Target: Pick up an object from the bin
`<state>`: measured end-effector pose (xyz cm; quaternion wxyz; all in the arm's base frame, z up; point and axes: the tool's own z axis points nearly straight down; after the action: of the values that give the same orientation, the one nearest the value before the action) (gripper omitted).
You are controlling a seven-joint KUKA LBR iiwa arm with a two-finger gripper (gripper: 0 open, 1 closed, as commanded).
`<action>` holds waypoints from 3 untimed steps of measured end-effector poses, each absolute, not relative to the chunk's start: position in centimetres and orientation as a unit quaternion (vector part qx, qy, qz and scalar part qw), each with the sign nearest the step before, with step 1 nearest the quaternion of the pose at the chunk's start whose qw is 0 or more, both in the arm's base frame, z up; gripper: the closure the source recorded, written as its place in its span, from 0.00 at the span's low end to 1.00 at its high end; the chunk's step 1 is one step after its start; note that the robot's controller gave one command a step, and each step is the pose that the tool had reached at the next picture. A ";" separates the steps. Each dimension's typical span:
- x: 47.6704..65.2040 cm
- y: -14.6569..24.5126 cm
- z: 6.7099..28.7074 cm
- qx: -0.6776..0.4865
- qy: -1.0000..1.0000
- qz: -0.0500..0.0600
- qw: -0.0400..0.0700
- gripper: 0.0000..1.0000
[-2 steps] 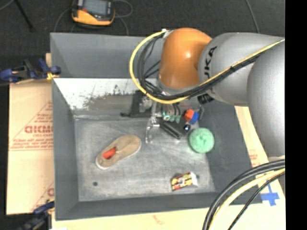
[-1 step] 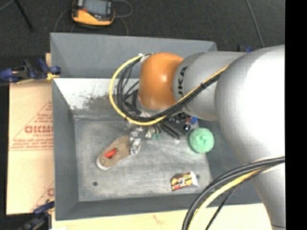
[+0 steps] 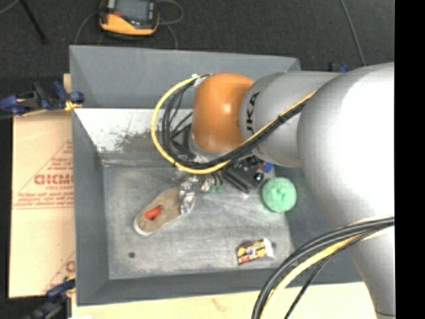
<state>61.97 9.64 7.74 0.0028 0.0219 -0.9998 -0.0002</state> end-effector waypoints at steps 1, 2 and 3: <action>61.8 12.0 19.1 0.103 -0.995 0.000 -0.002 1.00; 61.8 12.0 19.1 0.103 -0.995 0.000 -0.002 1.00; 62.2 12.1 18.0 0.117 -0.993 0.001 -0.001 1.00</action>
Offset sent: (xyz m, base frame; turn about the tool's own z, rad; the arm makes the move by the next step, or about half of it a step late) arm 0.0000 0.0000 0.0000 0.0000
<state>62.16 12.12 18.04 -0.0014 0.1170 -0.9931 0.0005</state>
